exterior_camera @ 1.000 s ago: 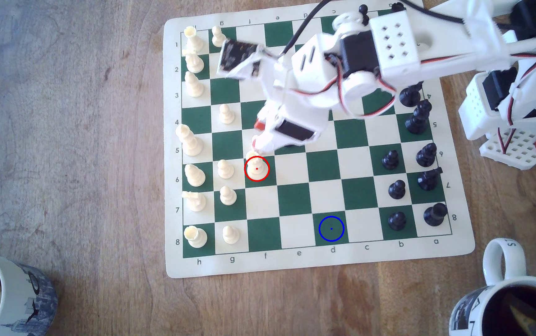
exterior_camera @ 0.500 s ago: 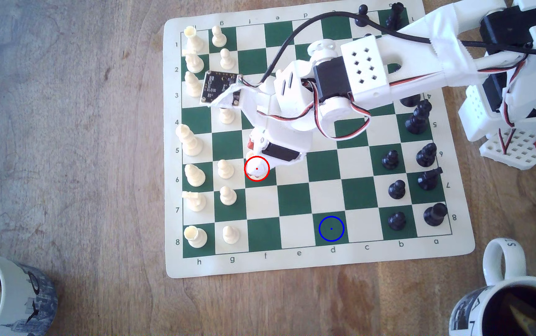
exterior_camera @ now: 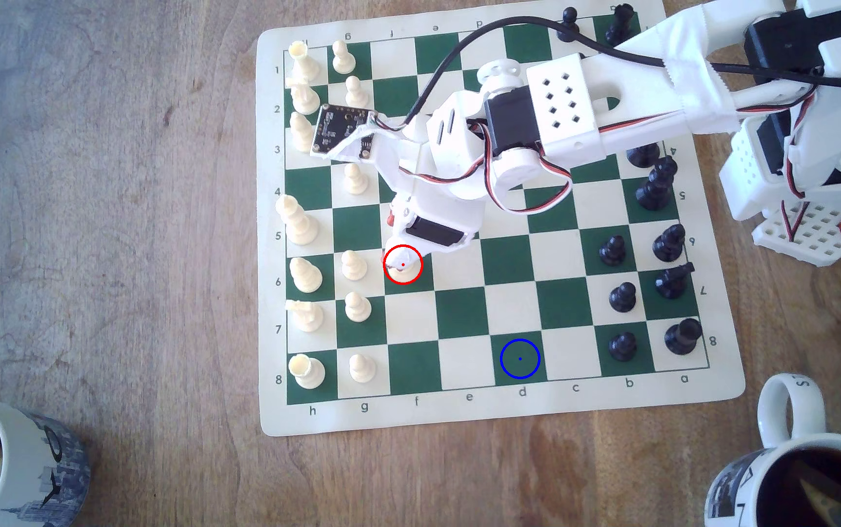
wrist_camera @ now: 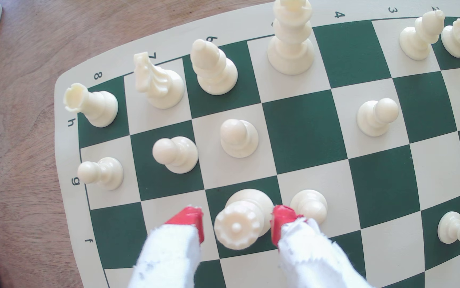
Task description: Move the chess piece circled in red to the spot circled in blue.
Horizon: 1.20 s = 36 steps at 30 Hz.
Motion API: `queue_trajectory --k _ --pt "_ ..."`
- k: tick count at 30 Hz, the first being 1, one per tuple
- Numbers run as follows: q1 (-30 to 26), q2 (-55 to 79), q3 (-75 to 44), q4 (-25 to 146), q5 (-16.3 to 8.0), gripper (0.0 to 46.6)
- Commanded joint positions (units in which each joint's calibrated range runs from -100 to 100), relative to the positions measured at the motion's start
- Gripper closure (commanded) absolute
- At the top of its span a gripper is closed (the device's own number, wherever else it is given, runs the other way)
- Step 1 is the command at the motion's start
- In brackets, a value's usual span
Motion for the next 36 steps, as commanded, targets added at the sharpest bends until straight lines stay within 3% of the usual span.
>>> queue_trajectory --k 1,18,22,23,25,36 --pt "-0.17 -0.06 -4.09 -0.86 -0.15 33.2" --pt "-0.64 1.05 -4.64 -2.01 -0.24 34.7" --pt "-0.79 0.88 -4.55 -2.01 -0.05 37.2" --pt "-1.03 0.71 -4.46 -2.01 0.10 42.4" --pt "-1.26 0.54 -4.36 -2.01 0.15 46.0" --pt "-1.81 -5.66 -5.18 -1.19 0.20 46.4"
